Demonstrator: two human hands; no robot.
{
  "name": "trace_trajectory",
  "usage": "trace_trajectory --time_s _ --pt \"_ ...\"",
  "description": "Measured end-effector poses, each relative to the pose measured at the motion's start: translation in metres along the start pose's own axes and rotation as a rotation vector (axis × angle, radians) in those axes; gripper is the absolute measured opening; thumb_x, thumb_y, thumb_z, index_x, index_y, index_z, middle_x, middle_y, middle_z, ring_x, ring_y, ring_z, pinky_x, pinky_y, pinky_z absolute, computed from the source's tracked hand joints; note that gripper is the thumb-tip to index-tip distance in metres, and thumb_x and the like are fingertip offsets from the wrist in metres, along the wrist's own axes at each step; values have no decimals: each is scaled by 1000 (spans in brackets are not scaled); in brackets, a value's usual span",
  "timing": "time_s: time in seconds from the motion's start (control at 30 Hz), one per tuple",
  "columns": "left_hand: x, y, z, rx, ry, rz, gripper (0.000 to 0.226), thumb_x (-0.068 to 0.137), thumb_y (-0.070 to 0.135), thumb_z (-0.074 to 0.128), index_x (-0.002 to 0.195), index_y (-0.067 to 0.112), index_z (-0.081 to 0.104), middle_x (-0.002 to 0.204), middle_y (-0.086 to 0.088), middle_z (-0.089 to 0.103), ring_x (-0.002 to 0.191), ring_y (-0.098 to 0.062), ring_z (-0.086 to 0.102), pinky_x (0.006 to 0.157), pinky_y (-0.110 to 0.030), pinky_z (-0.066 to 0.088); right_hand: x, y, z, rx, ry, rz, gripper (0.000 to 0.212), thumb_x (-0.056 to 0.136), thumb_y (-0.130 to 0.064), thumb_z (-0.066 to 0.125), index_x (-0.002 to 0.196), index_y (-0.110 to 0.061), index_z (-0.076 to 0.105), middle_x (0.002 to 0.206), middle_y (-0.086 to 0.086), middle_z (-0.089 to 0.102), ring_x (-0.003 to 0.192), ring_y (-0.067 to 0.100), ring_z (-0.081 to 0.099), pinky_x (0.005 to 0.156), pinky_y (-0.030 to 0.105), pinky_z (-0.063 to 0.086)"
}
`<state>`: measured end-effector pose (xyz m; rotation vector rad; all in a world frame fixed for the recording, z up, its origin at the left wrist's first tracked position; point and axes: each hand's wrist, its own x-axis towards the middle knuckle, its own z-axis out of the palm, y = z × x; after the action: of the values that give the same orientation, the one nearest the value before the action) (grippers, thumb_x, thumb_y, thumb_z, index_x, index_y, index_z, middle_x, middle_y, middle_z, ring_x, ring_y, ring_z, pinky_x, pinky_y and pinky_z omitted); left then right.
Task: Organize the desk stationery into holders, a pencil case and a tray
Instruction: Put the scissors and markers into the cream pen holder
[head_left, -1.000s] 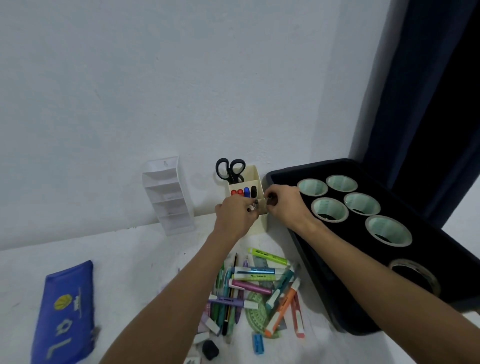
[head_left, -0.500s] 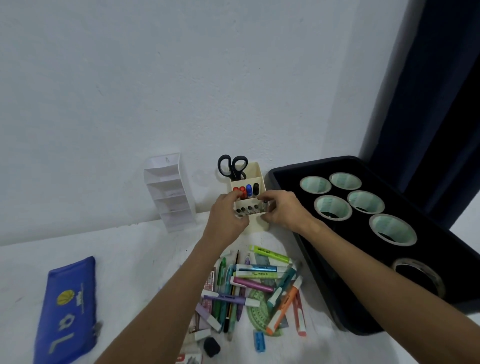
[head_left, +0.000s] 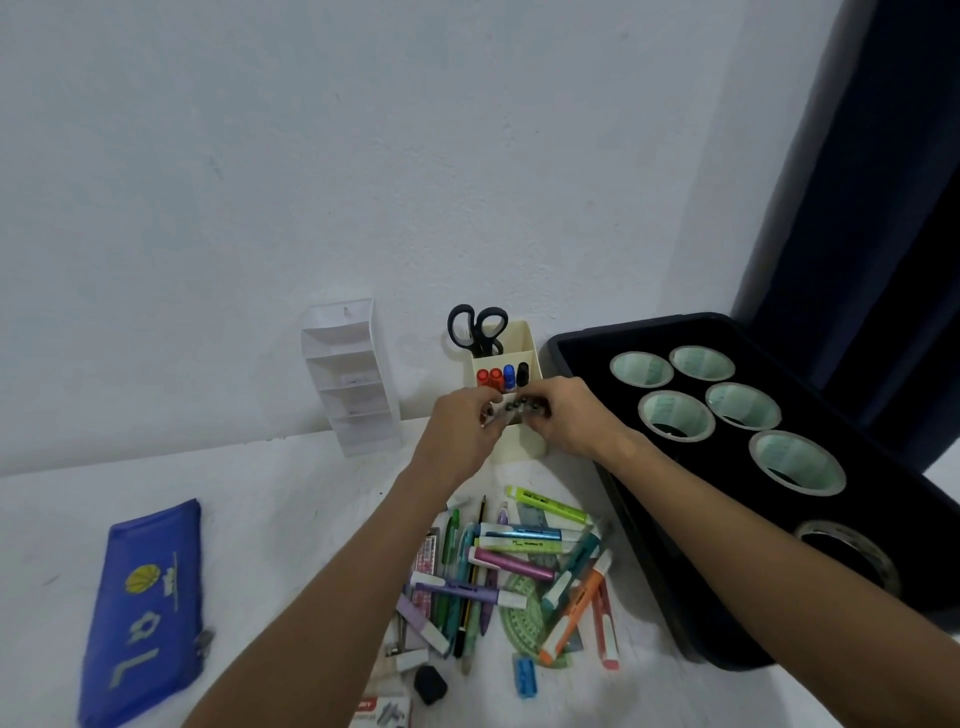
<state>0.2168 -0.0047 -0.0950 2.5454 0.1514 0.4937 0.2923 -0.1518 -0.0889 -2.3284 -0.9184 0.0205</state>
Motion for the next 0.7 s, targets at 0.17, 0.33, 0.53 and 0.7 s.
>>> trace_trajectory --time_s 0.17,0.33,0.53,0.7 --pt "-3 -7 4 -19 -77 -62 44 83 22 70 125 15 60 112 -4 67 79 -10 58 74 -19 41 0 5 -5 -34 -103 74 53 77 -9 75 127 -13 58 122 6 62 108 18 60 97 27 48" --pt "0 -3 5 -37 -66 -5 46 82 23 71 127 24 60 110 -3 65 80 -10 54 76 -18 39 0 2 -4 -34 -118 -28 43 78 -19 76 119 -18 65 108 1 69 96 12 64 91 31 52" --pt "7 0 3 -21 -33 69 25 86 31 67 110 24 72 98 -2 72 84 -14 62 68 -14 33 2 3 -3 -30 -34 -52 29 84 -21 71 113 -15 70 102 5 72 91 15 66 87 31 53" --pt "3 -5 8 27 -46 20 27 86 25 67 111 18 70 102 -5 69 89 -19 62 75 -21 41 1 4 -2 -89 -75 -38 31 81 -20 74 112 -18 69 102 3 70 92 15 65 89 34 53"
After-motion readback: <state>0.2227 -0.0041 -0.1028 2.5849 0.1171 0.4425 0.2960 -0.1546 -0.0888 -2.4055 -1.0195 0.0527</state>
